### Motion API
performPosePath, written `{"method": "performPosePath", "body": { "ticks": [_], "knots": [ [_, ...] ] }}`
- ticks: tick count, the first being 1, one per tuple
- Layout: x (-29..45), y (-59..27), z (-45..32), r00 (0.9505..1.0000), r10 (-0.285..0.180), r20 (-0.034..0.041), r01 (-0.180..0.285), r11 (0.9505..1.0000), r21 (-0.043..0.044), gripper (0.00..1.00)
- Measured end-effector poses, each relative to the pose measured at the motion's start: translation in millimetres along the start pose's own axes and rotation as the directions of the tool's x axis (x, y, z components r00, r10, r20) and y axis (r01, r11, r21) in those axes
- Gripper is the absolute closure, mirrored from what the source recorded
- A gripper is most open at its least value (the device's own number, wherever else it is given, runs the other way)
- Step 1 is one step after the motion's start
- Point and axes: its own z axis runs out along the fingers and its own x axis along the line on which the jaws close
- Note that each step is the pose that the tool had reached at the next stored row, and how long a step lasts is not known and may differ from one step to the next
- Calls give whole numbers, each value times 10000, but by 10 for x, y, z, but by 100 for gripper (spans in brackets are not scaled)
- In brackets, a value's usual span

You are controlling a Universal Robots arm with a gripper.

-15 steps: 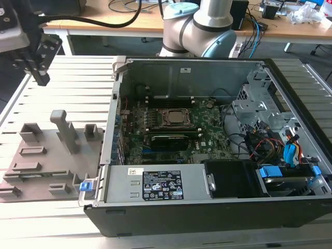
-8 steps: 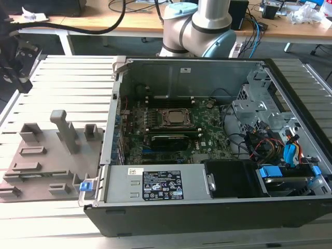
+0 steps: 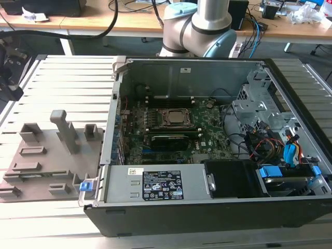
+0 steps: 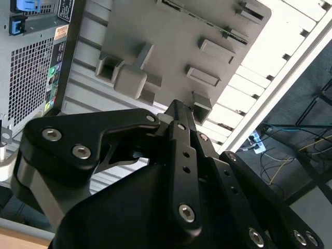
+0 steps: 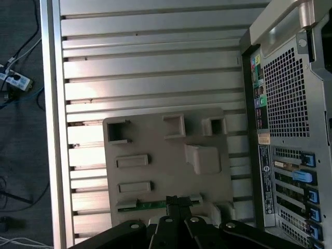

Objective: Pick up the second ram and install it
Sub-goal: 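Reach for the second ram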

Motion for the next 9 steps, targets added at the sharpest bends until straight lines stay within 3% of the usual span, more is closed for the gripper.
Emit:
{"method": "performPosePath", "body": {
  "ticks": [9],
  "knots": [
    [46,-215,7,10000,0,0,0,10000,-1,89]
  ]
}}
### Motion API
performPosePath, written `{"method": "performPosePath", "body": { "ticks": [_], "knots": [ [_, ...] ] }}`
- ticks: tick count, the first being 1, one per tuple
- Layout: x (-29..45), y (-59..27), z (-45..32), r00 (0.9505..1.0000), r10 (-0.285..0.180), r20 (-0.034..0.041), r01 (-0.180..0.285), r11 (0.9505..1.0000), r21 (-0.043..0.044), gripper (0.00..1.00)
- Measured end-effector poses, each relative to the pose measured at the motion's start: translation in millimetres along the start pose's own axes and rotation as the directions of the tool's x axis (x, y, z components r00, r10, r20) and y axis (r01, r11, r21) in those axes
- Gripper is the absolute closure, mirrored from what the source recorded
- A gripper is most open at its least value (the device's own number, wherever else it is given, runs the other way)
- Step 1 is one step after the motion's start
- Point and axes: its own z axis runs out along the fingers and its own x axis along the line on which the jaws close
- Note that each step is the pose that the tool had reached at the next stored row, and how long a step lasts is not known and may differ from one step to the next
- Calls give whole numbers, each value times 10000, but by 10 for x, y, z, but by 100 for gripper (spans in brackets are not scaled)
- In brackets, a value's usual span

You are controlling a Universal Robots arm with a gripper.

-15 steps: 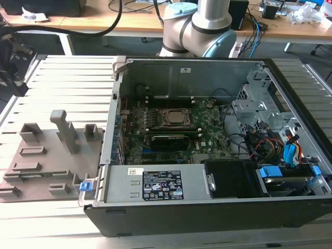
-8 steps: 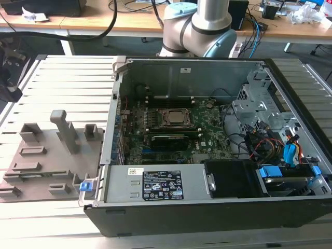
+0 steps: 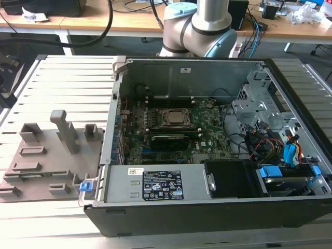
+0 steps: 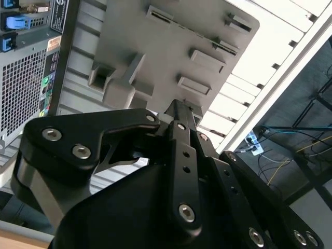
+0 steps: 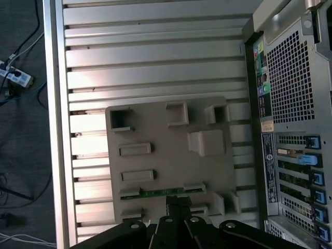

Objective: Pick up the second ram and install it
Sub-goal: 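Reach for the second ram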

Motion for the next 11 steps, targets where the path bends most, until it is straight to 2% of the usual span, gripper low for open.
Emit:
{"method": "performPosePath", "body": {
  "ticks": [1,2,11],
  "knots": [
    [7,-85,0,10000,0,0,0,10000,0,89],
    [6,-100,0,10000,0,0,0,10000,1,89],
    [6,-102,0,10000,0,0,0,10000,0,89]
  ]
}}
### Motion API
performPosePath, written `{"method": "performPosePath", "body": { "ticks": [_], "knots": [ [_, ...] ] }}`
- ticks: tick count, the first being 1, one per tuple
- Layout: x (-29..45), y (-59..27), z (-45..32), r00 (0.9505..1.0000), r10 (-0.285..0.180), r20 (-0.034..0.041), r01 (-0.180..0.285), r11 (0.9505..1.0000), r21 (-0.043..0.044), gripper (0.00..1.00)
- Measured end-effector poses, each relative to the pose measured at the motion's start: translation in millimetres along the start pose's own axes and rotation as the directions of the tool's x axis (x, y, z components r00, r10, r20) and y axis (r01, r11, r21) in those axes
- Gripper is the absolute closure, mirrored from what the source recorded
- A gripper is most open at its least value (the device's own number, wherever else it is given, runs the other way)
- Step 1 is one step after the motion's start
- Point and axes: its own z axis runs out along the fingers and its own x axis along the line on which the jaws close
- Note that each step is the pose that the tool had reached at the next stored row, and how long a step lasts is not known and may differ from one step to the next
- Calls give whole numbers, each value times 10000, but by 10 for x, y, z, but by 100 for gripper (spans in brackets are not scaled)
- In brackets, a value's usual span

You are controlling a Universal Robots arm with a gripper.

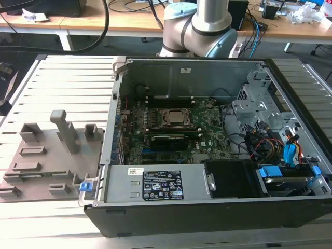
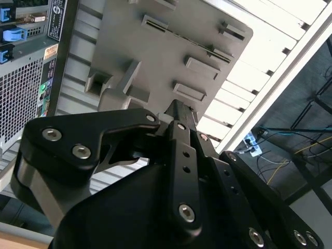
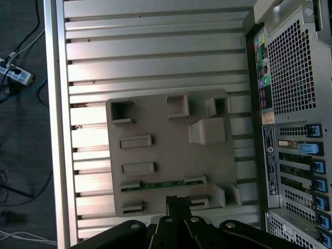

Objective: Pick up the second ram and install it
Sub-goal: 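Pick up the second ram and move it above second insertion slot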

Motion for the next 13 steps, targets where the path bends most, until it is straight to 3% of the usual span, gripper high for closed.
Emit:
{"method": "performPosePath", "body": {
  "ticks": [6,8,10,12,13],
  "knots": [
    [0,-1,-1,9997,-244,-11,244,9997,-4,89],
    [1,-1,0,9952,-974,-43,974,9952,-24,89],
    [1,0,0,9829,-1842,-79,1841,9829,-50,89],
    [1,0,1,9523,-3050,-126,3049,9523,-92,89],
    [0,-1,1,9407,-3390,-139,3389,9408,-106,89]
  ]
}}
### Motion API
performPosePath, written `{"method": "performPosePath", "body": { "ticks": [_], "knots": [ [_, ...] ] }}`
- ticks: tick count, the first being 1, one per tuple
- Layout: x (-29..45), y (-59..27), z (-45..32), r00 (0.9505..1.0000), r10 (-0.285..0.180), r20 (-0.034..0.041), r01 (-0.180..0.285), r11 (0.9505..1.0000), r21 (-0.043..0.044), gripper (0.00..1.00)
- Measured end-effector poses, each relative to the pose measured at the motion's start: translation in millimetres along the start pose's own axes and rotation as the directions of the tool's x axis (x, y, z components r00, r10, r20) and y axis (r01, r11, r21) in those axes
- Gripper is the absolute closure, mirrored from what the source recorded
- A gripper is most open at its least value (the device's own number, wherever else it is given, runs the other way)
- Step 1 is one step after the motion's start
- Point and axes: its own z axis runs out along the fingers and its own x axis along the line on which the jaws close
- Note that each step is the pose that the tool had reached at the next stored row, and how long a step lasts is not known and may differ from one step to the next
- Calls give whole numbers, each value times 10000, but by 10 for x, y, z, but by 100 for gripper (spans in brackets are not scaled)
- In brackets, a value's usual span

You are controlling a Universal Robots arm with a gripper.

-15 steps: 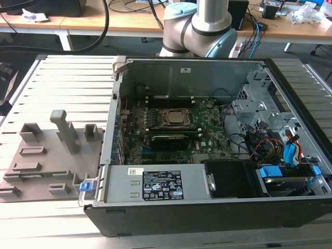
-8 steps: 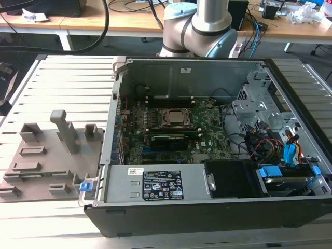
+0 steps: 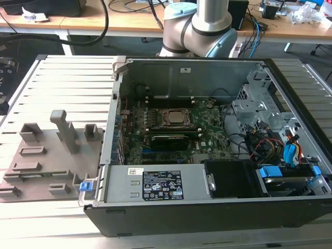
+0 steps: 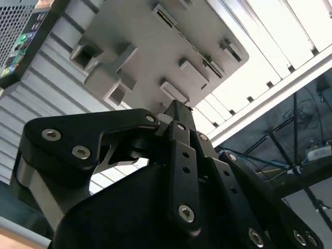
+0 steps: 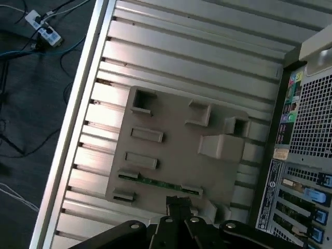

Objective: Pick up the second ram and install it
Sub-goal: 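Pick up the second ram and move it above second insertion slot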

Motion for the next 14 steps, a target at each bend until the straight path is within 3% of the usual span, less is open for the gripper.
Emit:
{"method": "performPosePath", "body": {
  "ticks": [1,3,5,7,9,10,12,13,14],
  "knots": [
    [0,0,1,9995,-321,-14,321,9995,-8,89],
    [0,0,1,9939,-1103,-48,1103,9939,-29,89],
    [0,0,2,9831,-1831,-78,1831,9831,-51,89],
    [0,0,1,9745,-2240,-95,2240,9746,-64,89],
    [0,0,1,9555,-2948,-123,2947,9556,-89,89],
    [0,0,2,9430,-3325,-136,3324,9431,-104,89],
    [0,0,1,9121,-4097,-165,4095,9122,-136,89],
    [0,0,1,8906,-4544,-180,4542,8908,-156,89],
    [0,0,1,8773,-4796,-188,4793,8775,-168,89]
  ]
}}
